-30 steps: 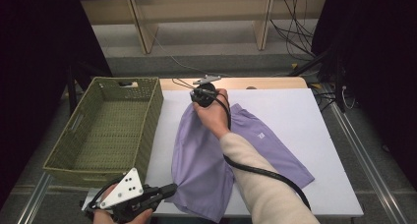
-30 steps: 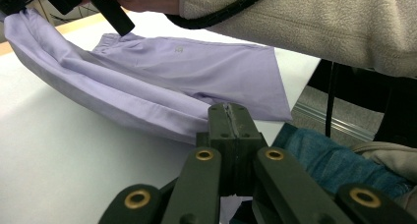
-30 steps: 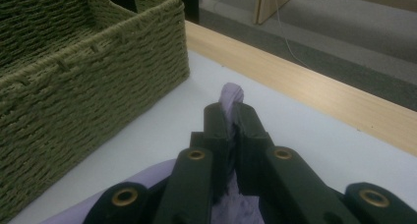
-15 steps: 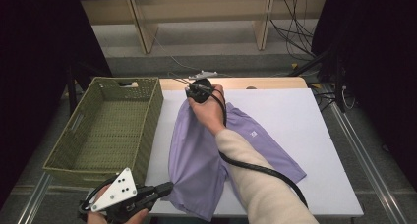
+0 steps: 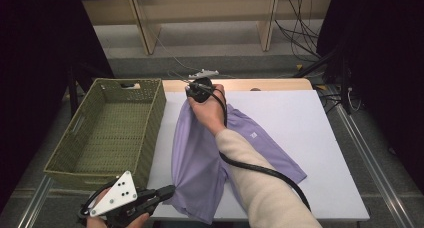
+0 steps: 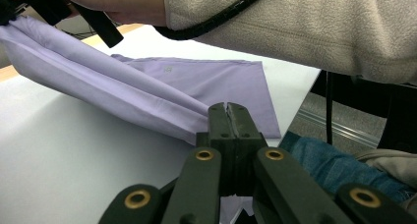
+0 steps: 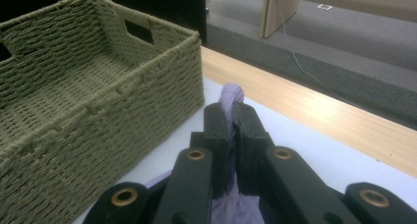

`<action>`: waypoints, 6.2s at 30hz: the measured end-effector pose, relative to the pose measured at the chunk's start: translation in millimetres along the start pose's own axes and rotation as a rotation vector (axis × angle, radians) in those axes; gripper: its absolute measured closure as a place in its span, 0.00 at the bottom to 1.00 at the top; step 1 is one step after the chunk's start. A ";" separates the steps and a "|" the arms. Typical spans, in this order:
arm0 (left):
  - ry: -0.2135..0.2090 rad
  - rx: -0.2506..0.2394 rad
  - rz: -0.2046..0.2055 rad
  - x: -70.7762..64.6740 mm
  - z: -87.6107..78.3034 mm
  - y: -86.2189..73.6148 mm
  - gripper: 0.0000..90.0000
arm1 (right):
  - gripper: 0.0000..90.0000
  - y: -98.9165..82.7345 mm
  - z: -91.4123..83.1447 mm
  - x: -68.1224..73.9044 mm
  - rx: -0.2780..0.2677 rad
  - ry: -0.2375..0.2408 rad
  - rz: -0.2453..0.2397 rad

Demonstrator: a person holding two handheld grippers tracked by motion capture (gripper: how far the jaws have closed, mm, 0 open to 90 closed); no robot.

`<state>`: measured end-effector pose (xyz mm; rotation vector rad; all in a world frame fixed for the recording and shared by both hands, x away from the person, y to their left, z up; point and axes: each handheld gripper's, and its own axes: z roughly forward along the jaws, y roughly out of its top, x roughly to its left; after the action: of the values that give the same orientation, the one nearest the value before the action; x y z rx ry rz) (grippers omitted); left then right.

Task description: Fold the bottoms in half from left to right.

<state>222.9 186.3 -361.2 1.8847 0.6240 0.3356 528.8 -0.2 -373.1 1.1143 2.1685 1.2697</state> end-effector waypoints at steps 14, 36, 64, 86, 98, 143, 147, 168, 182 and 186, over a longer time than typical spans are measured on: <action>-0.001 -0.003 0.020 -1.1 -1.4 2.2 0.99 | 0.96 5.4 3.1 6.7 -0.011 0.013 -0.004; -0.002 -0.016 0.037 -2.3 -2.3 2.9 0.99 | 0.96 12.2 5.6 12.5 -0.026 0.027 0.011; -0.086 -0.015 0.056 0.8 47.0 12.9 0.99 | 0.95 -10.0 9.6 -28.5 0.030 0.040 0.076; -0.137 0.010 0.081 2.0 87.8 23.9 0.99 | 0.95 -28.8 2.4 -70.2 0.042 -0.021 0.121; -0.150 0.023 0.076 5.9 105.1 22.2 0.99 | 0.95 -36.4 4.0 -81.8 0.048 -0.048 0.118; -0.159 0.141 0.047 20.4 166.1 8.0 0.99 | 0.85 -63.9 17.9 -106.6 0.120 -0.096 0.092; -0.161 0.158 0.045 21.1 172.9 5.2 0.99 | 0.78 -66.7 14.7 -108.9 0.132 -0.120 0.089; -0.168 0.184 0.052 16.1 186.0 4.1 0.99 | 0.60 -90.7 -68.6 -108.6 0.174 -0.078 0.080; -0.161 0.191 0.049 15.1 187.5 2.0 0.99 | 0.59 -145.7 -153.1 -78.4 0.187 0.019 0.029; -0.157 0.193 0.045 16.5 187.5 1.4 0.99 | 0.59 -162.0 -173.1 -68.0 0.201 0.050 0.002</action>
<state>331.1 50.4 -433.7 2.0889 0.5238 0.1585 384.5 -192.8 -426.8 1.1726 2.3748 1.1102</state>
